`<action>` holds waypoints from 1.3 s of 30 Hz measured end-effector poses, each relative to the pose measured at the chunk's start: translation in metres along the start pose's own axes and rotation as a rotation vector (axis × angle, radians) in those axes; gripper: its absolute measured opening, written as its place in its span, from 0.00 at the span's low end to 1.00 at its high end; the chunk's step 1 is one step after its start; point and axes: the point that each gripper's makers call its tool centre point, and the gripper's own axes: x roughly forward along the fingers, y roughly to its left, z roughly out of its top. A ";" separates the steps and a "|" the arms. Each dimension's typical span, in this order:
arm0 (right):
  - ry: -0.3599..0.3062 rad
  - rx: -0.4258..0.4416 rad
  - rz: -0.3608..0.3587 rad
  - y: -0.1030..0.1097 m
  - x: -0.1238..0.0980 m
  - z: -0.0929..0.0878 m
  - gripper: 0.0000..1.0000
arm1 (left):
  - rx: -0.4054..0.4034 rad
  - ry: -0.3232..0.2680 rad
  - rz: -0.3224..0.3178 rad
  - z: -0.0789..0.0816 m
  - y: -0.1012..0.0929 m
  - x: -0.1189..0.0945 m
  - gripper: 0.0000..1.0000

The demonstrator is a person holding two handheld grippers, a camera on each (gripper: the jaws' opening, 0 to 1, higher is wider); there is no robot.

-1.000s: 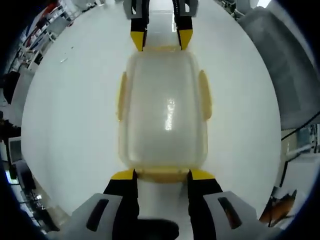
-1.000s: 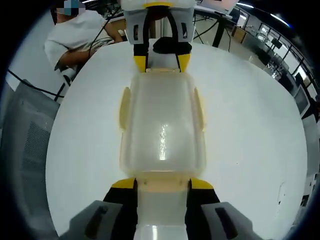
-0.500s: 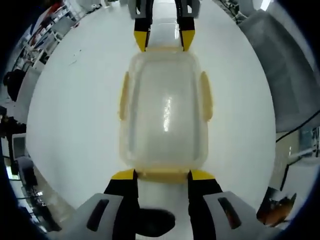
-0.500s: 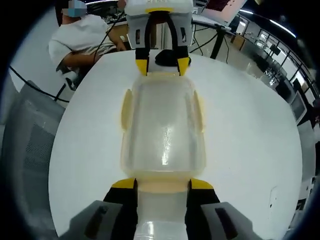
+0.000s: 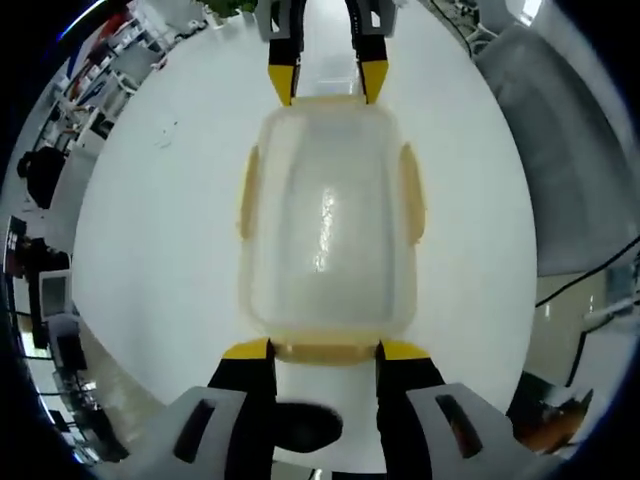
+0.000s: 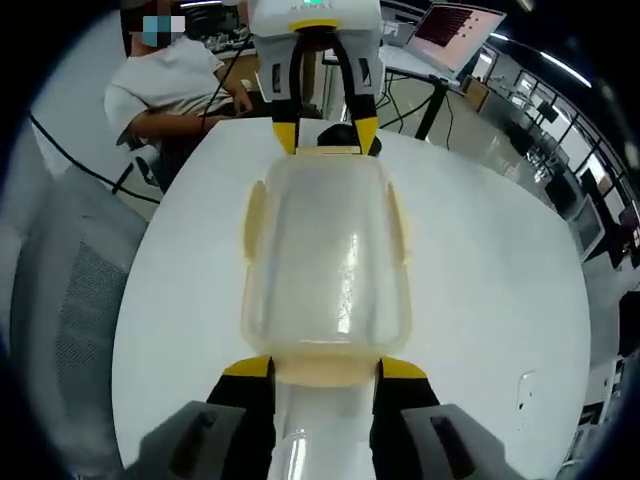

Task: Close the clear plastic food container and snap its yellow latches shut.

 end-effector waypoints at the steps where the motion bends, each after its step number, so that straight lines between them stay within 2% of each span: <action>1: 0.000 -0.001 -0.001 0.000 -0.001 0.000 0.34 | 0.002 -0.001 -0.001 0.002 -0.001 -0.001 0.35; 13: 0.015 0.005 -0.032 0.000 -0.033 -0.027 0.34 | 0.025 -0.037 0.011 0.044 0.004 -0.012 0.35; 29: 0.035 0.037 -0.043 -0.004 -0.060 -0.080 0.34 | 0.038 -0.074 -0.008 0.102 0.011 0.002 0.35; 39: 0.037 0.058 -0.048 -0.009 -0.071 -0.103 0.34 | 0.055 -0.089 -0.012 0.128 0.018 0.007 0.35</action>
